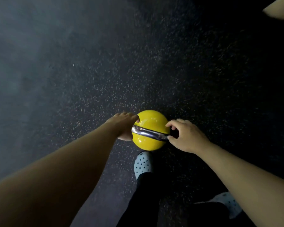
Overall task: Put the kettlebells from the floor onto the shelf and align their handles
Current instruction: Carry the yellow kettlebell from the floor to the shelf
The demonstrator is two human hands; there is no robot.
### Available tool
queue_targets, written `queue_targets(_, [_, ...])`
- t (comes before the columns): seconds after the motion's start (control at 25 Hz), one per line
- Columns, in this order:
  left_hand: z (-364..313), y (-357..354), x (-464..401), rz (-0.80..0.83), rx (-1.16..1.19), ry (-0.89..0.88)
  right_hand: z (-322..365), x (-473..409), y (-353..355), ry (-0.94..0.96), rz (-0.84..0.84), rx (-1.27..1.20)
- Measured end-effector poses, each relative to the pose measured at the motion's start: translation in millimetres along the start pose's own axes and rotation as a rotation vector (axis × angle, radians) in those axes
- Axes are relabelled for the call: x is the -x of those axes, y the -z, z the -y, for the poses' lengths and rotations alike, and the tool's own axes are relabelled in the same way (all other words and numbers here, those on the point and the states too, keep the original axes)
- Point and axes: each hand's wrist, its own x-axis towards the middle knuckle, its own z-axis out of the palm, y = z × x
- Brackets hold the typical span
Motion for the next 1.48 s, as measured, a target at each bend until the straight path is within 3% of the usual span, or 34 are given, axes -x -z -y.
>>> queue_targets(0.12, [0, -36, -31, -0.007, -0.009, -0.103, -3, -20, -49, 0.046, 0.111, 0.074])
queue_targets(0.28, [-2, -42, -54, -0.004, 0.060, -0.141, -6, -36, -73, 0.016, 0.105, -0.066])
queue_targets(0.44, [-25, -21, -53, -0.019, 0.056, -0.164, -16, -32, -50, -0.059, 0.079, -0.159])
queue_targets(0.64, [-99, 42, -43, -0.043, -0.004, -0.272, -38, 21, 18, -0.216, -0.062, -0.260])
queue_targets(0.92, [-302, 159, -19, -0.053, -0.149, -0.552, -111, 169, 158, -0.411, -0.348, -0.358])
queue_targets(1.08, [-455, 219, -10, -0.097, -0.272, -0.701, -182, 266, 237, -0.525, -0.546, -0.388])
queue_targets(1.48, [-819, 278, -12, -0.204, -0.547, -1.056, -383, 481, 353, -0.692, -0.985, -0.242])
